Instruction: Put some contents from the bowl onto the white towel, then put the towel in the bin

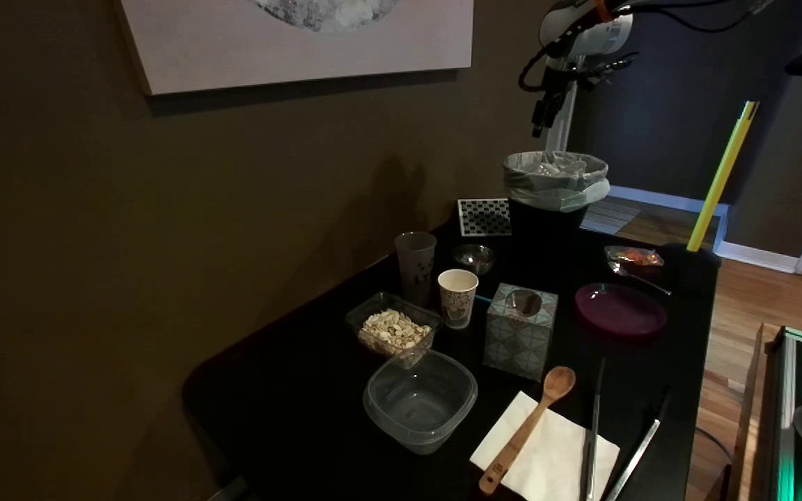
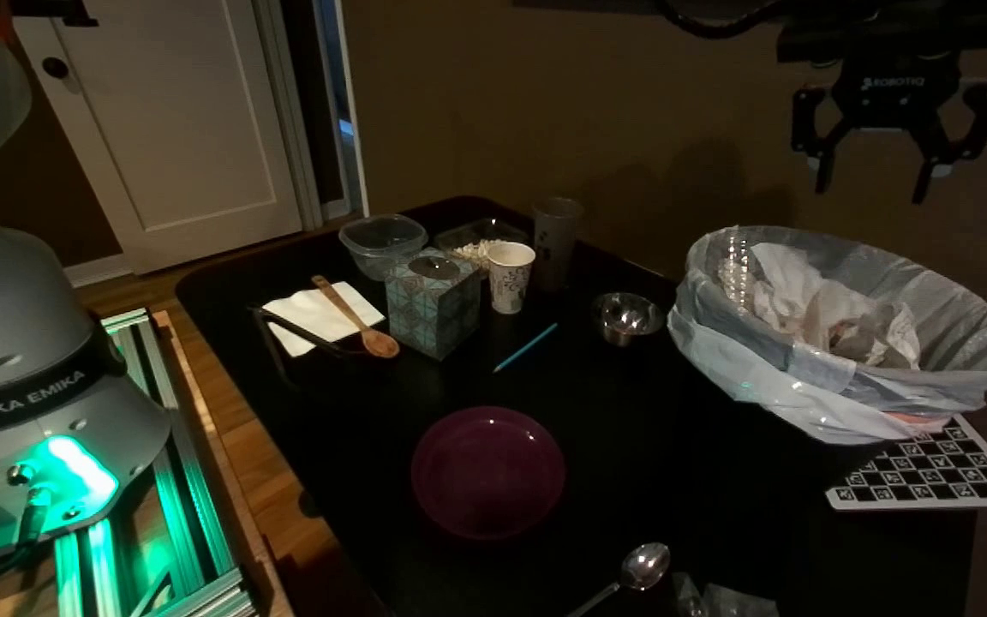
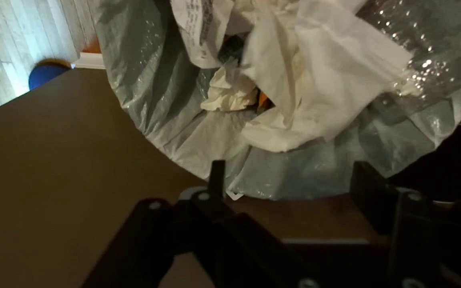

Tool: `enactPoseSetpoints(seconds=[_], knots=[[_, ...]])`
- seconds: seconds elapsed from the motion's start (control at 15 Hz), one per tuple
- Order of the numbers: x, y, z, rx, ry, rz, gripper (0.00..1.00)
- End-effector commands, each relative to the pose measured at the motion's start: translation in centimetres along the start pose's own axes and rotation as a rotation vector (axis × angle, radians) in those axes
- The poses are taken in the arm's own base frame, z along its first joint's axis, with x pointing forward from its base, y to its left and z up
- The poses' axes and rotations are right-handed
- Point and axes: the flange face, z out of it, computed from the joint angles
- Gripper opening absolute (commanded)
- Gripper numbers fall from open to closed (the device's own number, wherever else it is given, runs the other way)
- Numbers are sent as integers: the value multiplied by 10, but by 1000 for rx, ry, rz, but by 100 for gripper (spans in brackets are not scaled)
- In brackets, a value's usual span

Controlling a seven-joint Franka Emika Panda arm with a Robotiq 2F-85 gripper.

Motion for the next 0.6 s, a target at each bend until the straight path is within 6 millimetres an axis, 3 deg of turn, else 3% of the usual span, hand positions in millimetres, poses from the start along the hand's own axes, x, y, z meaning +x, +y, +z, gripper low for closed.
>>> enactPoseSetpoints(seconds=[0.0, 0.2, 0.53], knots=[[5, 4, -27, 16, 8, -1, 100], [7, 7, -51, 4, 28, 12, 100], [-17, 0, -90, -11, 45, 57, 100]])
